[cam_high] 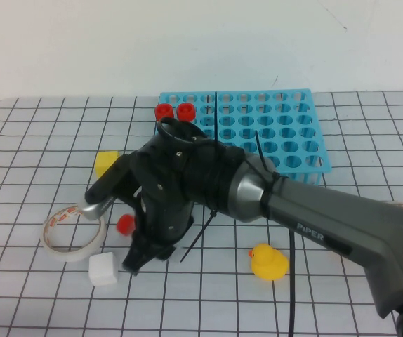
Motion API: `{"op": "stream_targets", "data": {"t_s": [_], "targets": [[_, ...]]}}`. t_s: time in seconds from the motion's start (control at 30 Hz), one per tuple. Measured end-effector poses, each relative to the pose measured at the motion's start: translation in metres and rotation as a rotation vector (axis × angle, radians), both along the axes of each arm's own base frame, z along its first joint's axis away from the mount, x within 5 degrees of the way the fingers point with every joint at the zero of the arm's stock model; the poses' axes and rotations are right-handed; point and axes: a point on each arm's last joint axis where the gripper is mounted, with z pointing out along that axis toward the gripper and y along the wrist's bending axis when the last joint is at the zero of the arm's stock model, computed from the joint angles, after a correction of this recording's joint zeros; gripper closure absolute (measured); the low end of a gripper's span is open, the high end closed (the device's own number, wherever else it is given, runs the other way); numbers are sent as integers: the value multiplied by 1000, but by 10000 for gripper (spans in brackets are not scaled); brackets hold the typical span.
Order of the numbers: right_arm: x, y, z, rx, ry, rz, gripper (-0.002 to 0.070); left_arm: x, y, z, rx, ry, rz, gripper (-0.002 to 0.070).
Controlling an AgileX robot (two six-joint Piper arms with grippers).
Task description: Place the test tubes
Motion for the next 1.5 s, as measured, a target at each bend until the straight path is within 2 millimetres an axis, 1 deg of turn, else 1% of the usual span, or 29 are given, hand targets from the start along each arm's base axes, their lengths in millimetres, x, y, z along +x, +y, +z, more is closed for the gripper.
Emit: {"op": "stream_targets", "data": {"t_s": [0.1, 0.2, 0.33, 0.37, 0.43, 0.53, 0.6, 0.63, 0.67, 0.77, 0.83, 0.97, 1.1, 1.23, 1.33, 1.43, 1.5], "targets": [[1, -6, 7, -39, -31, -21, 444, 0, 0, 0, -2, 1, 0, 676], [1, -12, 26, -32, -77, -50, 444, -1, 0, 0, -7, -3, 0, 676], [-4, -20, 70, 50, -146, -82, 444, -6, 0, 3, -10, -43, 0, 676], [-9, -24, 94, 109, -188, -82, 444, -10, 0, 6, -13, -77, 0, 676], [-19, -25, 117, 151, -234, -65, 444, -15, 1, 9, -12, -115, -4, 676], [-37, -24, 143, 182, -305, -25, 444, -22, 1, 13, -9, -188, -18, 676], [-50, -22, 156, 188, -352, 6, 444, -27, 0, 16, -14, -236, -31, 676], [-66, -19, 169, 199, -390, 43, 444, -31, -1, 19, -25, -270, -48, 676], [-73, -17, 174, 196, -408, 64, 444, -33, -2, 22, -31, -292, -60, 676], [-93, -14, 185, 190, -446, 117, 444, -42, -5, 34, -26, -374, -119, 676], [-101, -14, 191, 191, -464, 143, 444, -47, -8, 43, -13, -436, -168, 676], [-109, -19, 204, 213, -480, 154, 444, -53, -14, 59, -7, -544, -246, 676], [-113, -28, 214, 223, -497, 159, 444, -54, -16, 66, -46, -616, -263, 676], [-121, -43, 218, 254, -511, 171, 444, -53, -15, 72, -53, -681, -244, 676], [-131, -57, 217, 333, -509, 165, 444, -53, -14, 76, -64, -724, -221, 676], [-144, -71, 211, 432, -500, 186, 444, -52, -12, 81, -82, -769, -197, 676], [-152, -82, 202, 497, -494, 188, 444, -52, -11, 84, -93, -804, -176, 676]]}}
